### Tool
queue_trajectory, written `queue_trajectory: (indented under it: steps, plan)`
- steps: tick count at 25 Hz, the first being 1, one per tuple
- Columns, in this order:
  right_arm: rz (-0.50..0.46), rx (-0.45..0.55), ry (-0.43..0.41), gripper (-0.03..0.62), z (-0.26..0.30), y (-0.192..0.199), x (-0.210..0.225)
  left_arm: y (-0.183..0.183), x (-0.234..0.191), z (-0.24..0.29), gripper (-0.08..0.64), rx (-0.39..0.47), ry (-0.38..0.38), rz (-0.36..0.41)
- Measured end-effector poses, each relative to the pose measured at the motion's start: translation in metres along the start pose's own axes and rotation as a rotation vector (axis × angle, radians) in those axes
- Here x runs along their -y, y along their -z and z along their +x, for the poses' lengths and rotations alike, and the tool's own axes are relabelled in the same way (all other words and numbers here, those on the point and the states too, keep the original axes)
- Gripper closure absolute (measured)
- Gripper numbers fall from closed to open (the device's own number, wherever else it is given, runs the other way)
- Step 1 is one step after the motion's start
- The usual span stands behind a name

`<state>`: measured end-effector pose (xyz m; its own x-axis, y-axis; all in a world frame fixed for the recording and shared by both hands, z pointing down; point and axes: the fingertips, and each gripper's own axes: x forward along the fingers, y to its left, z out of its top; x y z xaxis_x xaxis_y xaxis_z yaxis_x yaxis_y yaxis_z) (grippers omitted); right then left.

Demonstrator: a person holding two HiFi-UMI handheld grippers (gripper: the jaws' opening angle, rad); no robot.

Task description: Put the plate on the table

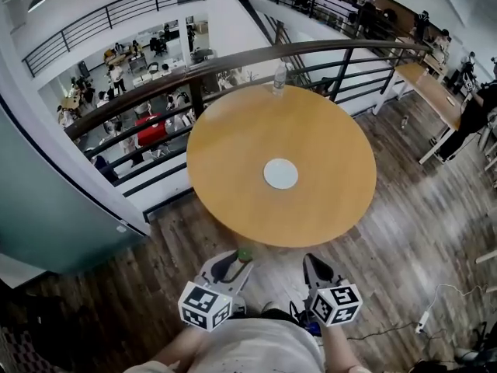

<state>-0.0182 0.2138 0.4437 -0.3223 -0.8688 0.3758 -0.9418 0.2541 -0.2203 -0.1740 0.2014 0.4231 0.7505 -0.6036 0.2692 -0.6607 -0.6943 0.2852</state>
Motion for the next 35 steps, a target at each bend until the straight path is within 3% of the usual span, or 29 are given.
queue_trajectory:
  steps: [6, 14, 23, 31, 35]
  plan:
    - [0.012, 0.017, 0.033, 0.572, 0.015, -0.008, -0.015, -0.002, -0.024, -0.008, 0.402, 0.003, 0.019, -0.015]
    - [0.018, -0.004, 0.022, 0.572, 0.053, -0.015, 0.006, -0.013, -0.051, 0.029, 0.402, 0.002, 0.028, -0.021]
    - [-0.017, 0.000, -0.010, 0.572, 0.108, -0.064, 0.082, -0.049, -0.069, 0.125, 0.402, -0.014, 0.014, -0.011]
    - [-0.077, -0.026, -0.069, 0.572, 0.158, -0.106, 0.150, -0.084, -0.084, 0.214, 0.402, -0.017, -0.033, -0.018]
    - [-0.058, -0.052, -0.118, 0.572, 0.169, -0.114, 0.177, -0.094, -0.087, 0.243, 0.402, -0.031, -0.068, -0.023]
